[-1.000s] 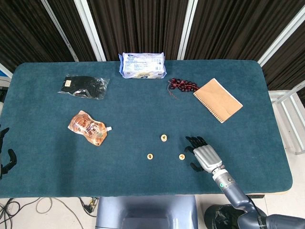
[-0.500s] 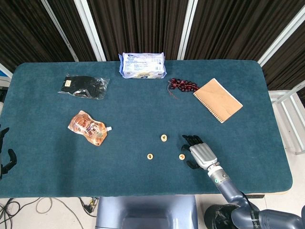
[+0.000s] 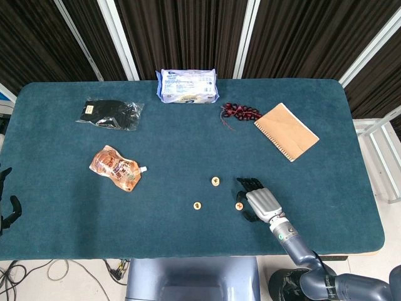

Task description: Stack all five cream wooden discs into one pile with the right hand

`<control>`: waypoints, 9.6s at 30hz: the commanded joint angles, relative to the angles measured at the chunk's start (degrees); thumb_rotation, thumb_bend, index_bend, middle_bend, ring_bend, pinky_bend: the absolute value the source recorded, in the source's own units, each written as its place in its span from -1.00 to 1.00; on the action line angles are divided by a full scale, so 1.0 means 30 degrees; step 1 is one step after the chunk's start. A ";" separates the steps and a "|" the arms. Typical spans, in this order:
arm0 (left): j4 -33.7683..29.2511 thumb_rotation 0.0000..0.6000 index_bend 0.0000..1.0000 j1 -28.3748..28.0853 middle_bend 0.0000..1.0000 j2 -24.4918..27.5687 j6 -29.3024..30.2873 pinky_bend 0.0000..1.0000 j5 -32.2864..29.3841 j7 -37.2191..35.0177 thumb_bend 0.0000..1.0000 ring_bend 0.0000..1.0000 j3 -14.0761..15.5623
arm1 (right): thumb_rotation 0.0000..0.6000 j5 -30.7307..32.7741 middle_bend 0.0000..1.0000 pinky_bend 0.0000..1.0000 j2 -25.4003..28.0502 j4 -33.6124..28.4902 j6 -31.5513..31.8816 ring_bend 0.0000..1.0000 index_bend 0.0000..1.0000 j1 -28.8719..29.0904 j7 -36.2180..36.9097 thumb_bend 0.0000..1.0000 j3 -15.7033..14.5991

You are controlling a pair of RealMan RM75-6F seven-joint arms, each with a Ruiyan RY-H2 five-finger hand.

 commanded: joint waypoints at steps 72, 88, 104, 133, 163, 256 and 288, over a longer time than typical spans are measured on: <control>-0.0083 1.00 -0.71 -0.0031 -1.00 0.0059 -0.0111 -1.00 -0.0290 -0.0294 0.25 -1.00 -0.0184 | 1.00 0.5435 -1.00 -1.00 -0.0358 0.0312 -0.3357 -1.00 0.03 0.4475 -0.2599 -0.14 0.4025; -0.0137 1.00 -0.71 -0.0036 -1.00 -0.0150 0.0031 -1.00 -0.0464 -0.0034 0.25 -1.00 -0.0296 | 1.00 0.7721 -1.00 -1.00 -0.1530 0.1832 -0.3893 -1.00 0.03 0.6119 -0.3359 -0.15 0.3982; -0.0187 1.00 -0.71 -0.0029 -1.00 -0.0129 0.0023 -1.00 -0.0459 -0.0113 0.25 -1.00 -0.0300 | 1.00 0.8562 -1.00 -1.00 -0.1660 0.2110 -0.3767 -1.00 0.03 0.6503 -0.3354 -0.14 0.3549; -0.0155 1.00 -0.69 -0.0034 -1.00 -0.0187 0.0038 -1.00 -0.0526 -0.0078 0.25 -1.00 -0.0339 | 1.00 0.8658 -1.00 -1.00 -0.1736 0.2259 -0.3576 -1.00 -0.11 0.6711 -0.2918 -0.14 0.3186; -0.0307 1.00 -0.69 0.0049 -1.00 -0.0130 0.0186 -1.00 -0.0599 -0.0239 0.25 -1.00 -0.0438 | 1.00 0.5249 -1.00 -1.00 0.0413 -0.3785 -0.0163 -1.00 -0.38 0.5502 -0.4318 -0.15 0.1812; -0.0202 1.00 -0.69 0.0027 -1.00 -0.0156 0.0198 -1.00 -0.0576 -0.0166 0.25 -1.00 -0.0472 | 1.00 -0.0274 -1.00 -1.00 -0.4662 0.2443 -0.1472 -1.00 -0.10 0.3807 -0.1911 -0.19 0.1178; -0.0257 1.00 -0.69 0.0030 -1.00 -0.0145 0.0193 -1.00 -0.0617 -0.0181 0.25 -1.00 -0.0492 | 1.00 0.0119 -1.00 -1.00 -0.4107 0.1617 -0.1632 -1.00 0.06 0.3736 -0.2117 -0.19 0.1547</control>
